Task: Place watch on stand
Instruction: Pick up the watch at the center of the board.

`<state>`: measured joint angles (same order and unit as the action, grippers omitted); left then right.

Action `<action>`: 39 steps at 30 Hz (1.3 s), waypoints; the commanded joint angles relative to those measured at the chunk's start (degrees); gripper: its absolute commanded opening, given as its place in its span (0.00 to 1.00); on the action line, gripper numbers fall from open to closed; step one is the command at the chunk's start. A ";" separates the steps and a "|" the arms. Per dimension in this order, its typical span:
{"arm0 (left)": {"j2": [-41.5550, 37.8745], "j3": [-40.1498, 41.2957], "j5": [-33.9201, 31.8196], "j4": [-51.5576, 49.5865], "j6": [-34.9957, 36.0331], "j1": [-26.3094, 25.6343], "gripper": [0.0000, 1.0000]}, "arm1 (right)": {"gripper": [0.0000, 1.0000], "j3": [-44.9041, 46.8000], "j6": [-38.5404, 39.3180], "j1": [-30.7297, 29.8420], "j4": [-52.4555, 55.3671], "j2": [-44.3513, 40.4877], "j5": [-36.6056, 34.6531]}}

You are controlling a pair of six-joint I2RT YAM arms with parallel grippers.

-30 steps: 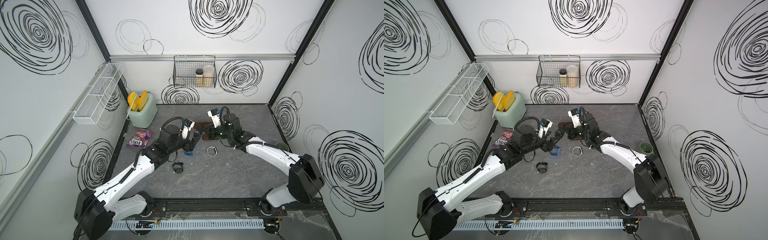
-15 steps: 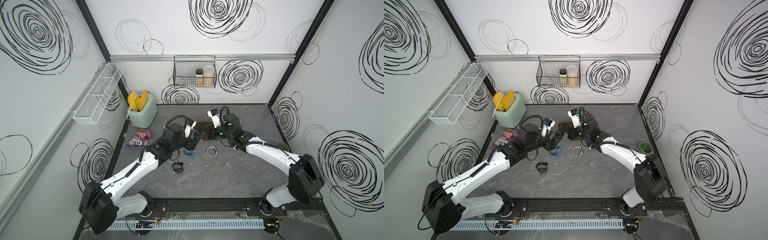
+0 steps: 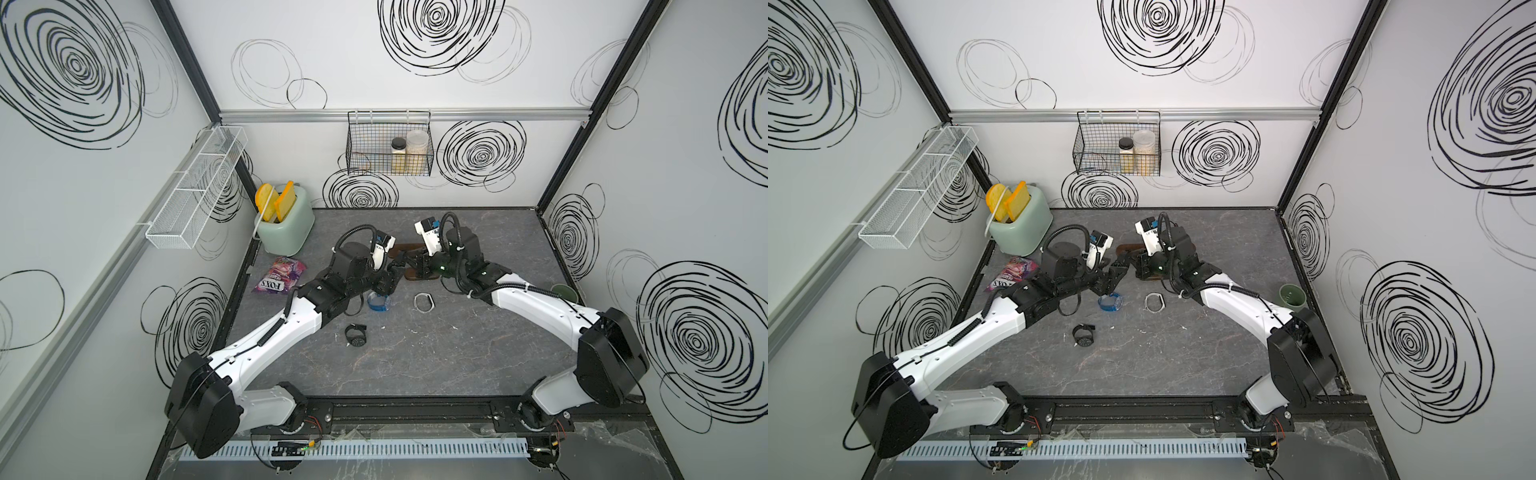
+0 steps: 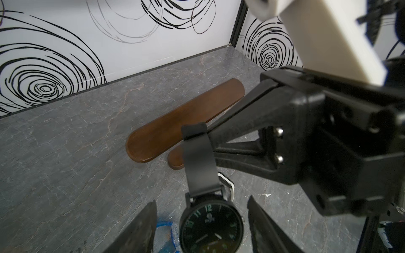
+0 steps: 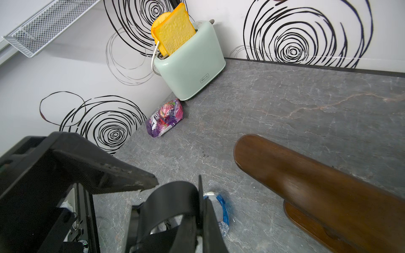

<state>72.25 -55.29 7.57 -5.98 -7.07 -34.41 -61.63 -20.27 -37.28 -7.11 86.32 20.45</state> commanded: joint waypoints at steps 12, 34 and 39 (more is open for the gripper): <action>1.31 -2.28 -0.63 0.79 -0.96 -0.72 0.64 | 0.00 -2.07 0.93 -0.16 -0.09 -0.41 -0.52; -0.04 -2.57 1.12 1.22 -2.12 -1.01 0.33 | 0.00 -0.66 0.50 0.87 -1.33 0.37 0.26; 1.84 -4.66 -1.32 0.40 -1.89 0.42 0.31 | 0.34 0.45 0.50 2.78 -0.18 -0.06 -0.52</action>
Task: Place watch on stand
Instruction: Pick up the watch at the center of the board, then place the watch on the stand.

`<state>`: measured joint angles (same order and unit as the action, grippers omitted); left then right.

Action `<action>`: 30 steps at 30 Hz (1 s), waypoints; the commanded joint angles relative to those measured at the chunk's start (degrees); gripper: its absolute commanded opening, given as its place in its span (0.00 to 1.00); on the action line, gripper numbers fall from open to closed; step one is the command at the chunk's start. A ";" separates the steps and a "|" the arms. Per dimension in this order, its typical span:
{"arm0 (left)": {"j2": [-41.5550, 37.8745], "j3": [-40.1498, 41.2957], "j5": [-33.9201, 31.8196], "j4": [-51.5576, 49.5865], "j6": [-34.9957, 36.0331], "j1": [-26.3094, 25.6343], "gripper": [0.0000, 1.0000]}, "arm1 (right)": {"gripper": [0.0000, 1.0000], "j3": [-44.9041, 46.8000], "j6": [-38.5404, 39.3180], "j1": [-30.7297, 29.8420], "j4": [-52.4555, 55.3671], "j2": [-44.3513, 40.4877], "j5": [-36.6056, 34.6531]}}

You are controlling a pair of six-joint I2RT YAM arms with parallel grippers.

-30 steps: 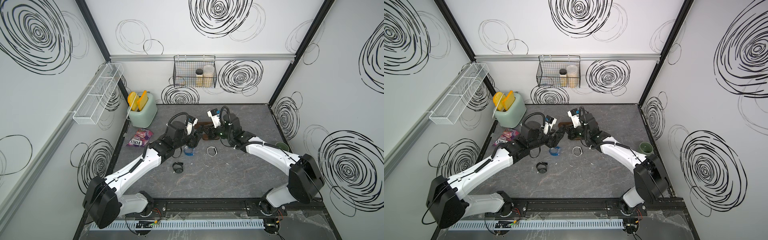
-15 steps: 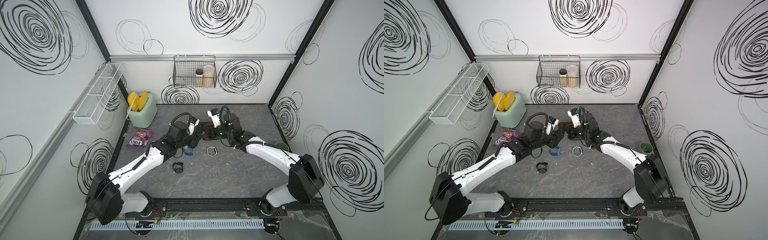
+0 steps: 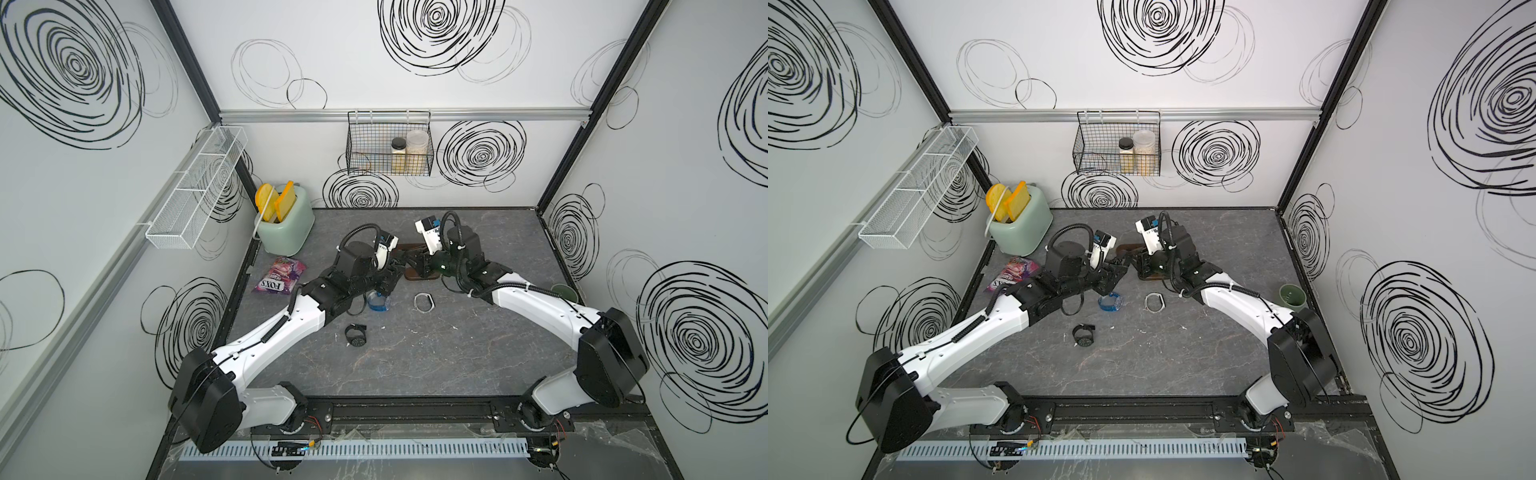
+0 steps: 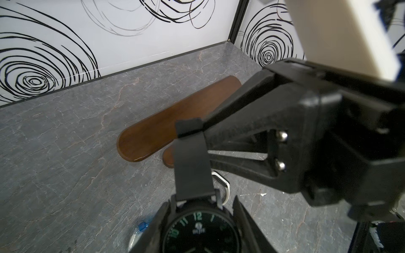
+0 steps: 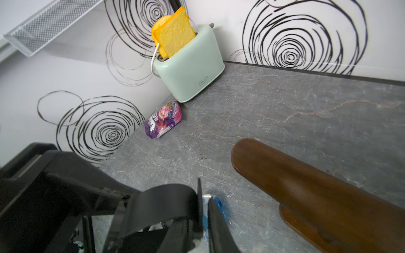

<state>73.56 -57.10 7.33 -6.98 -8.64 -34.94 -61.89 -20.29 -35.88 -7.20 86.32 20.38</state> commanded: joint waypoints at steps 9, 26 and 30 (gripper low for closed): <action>6.86 -7.94 -5.43 -0.32 -1.54 4.13 0.30 | 0.60 2.74 1.06 6.74 1.40 -2.83 0.63; 18.64 -17.30 -19.90 -6.78 -2.45 4.80 0.29 | 0.44 5.71 6.08 25.45 5.59 -5.50 -6.43; 18.85 -16.00 -19.89 -4.82 -3.52 4.88 0.30 | 0.43 6.66 5.84 26.92 3.21 -3.70 -3.73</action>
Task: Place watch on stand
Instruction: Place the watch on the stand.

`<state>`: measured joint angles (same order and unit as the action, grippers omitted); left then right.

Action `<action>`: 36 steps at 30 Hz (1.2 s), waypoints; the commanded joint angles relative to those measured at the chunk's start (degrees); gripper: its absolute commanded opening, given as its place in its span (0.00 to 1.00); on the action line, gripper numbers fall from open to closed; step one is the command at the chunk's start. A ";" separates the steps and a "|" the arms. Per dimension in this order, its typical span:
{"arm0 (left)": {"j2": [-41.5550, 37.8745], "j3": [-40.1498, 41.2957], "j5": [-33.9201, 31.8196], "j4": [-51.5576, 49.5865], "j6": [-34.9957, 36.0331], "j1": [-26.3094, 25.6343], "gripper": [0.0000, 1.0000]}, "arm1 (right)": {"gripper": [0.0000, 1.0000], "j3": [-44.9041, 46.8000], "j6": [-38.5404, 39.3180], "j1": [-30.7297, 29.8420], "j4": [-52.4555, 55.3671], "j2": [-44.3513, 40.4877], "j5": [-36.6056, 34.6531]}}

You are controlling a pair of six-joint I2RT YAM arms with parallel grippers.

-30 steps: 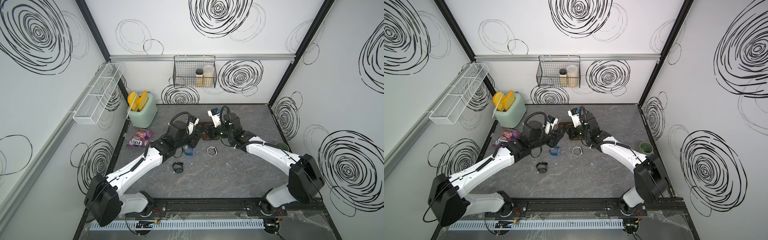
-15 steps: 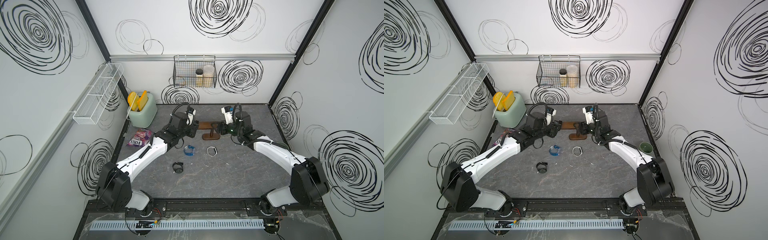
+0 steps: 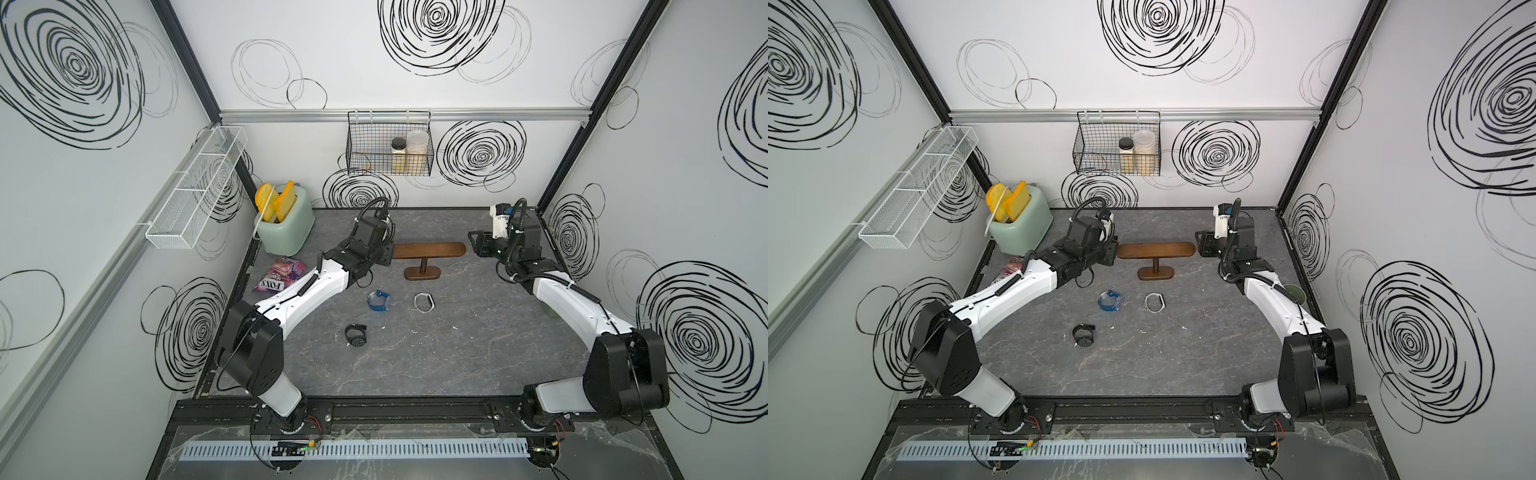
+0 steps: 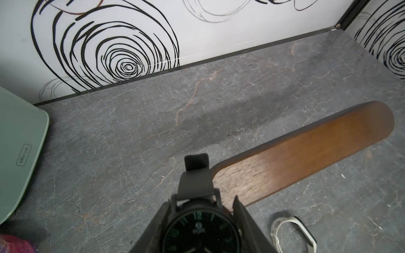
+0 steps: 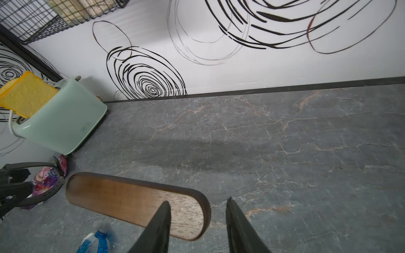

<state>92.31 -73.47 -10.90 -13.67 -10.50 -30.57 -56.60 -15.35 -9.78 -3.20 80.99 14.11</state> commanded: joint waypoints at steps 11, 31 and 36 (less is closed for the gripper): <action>0.96 2.17 -1.68 3.27 -3.72 1.12 0.30 | 0.40 1.03 -1.56 4.29 -3.40 6.75 13.81; 1.38 4.21 0.88 7.20 -5.58 0.85 0.30 | 0.38 1.38 -3.21 3.73 -6.46 9.55 17.43; 1.94 4.04 0.96 7.41 -5.74 0.68 0.30 | 0.38 1.40 -3.10 3.33 -6.50 10.04 17.27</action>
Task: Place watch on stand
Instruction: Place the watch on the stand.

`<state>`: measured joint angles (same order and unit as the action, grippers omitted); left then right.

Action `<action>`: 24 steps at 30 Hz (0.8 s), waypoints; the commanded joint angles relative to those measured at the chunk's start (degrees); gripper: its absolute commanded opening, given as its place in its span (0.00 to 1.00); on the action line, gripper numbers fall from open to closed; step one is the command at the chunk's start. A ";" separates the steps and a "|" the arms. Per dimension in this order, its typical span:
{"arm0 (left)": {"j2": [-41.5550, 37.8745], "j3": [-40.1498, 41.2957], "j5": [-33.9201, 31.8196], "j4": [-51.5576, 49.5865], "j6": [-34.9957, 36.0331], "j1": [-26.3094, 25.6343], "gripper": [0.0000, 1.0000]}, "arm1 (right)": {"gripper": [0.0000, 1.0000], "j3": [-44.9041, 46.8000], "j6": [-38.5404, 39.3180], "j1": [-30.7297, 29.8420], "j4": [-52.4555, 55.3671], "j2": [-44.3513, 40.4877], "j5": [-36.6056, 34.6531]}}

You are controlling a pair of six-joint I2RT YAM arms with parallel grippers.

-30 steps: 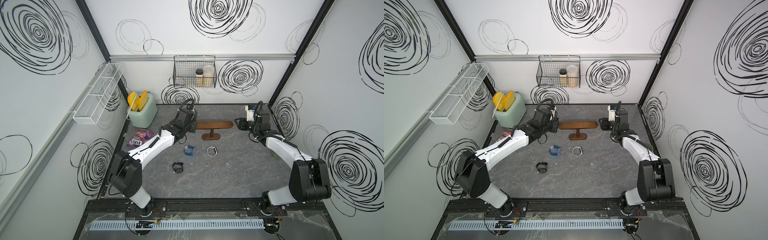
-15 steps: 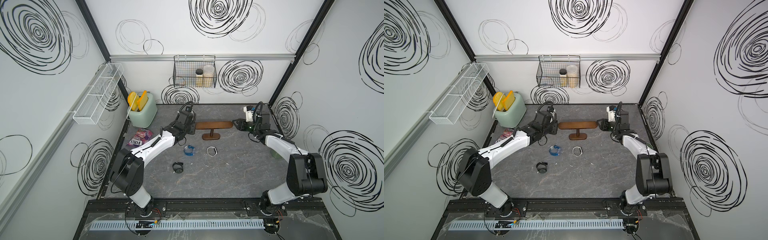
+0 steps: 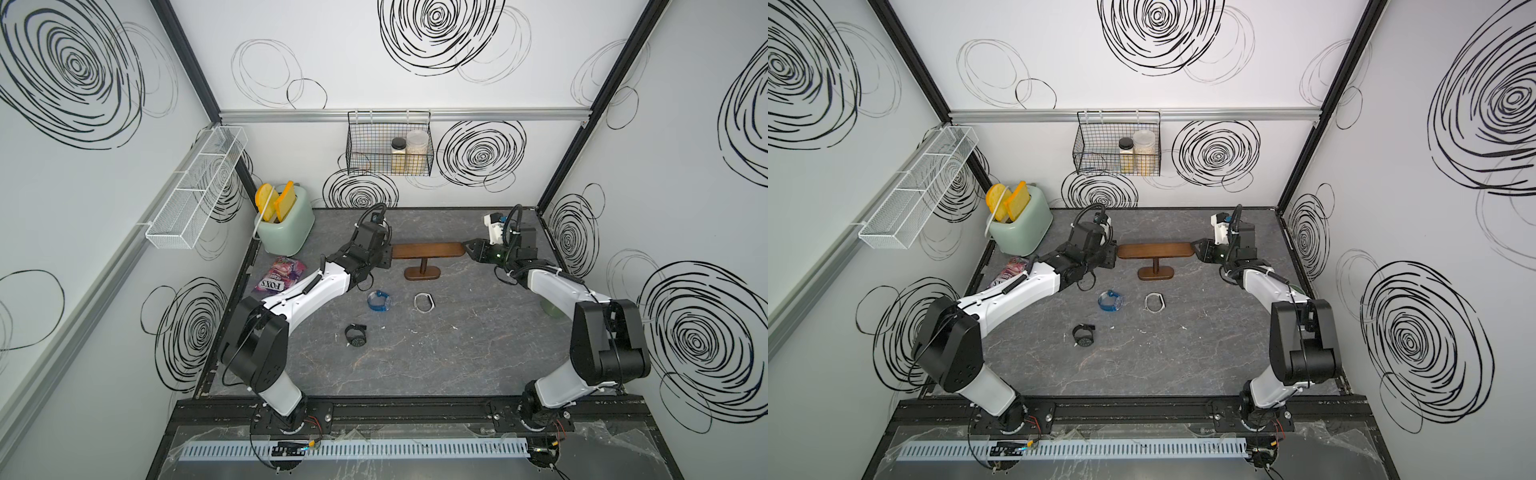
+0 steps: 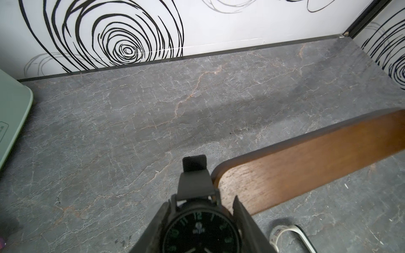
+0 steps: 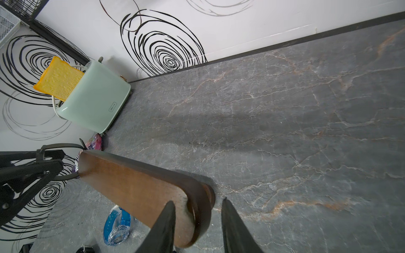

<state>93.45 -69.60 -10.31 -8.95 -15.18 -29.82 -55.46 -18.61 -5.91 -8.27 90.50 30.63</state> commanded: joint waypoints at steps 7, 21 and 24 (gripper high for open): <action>1.51 0.51 0.37 3.15 -0.99 -0.15 0.30 | 0.37 0.18 0.33 -1.03 -1.40 1.08 0.67; 3.14 -0.16 0.64 4.64 -1.65 -1.19 0.30 | 0.34 0.00 0.60 -1.21 -0.91 1.43 0.88; 3.40 -0.59 0.33 4.59 -1.70 -1.60 0.30 | 0.33 0.00 0.67 -1.37 -0.92 1.65 1.01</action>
<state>96.20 -69.41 -9.87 -7.25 -15.97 -30.85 -55.46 -18.59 -6.79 -8.60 91.46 30.94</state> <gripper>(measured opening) 0.454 0.334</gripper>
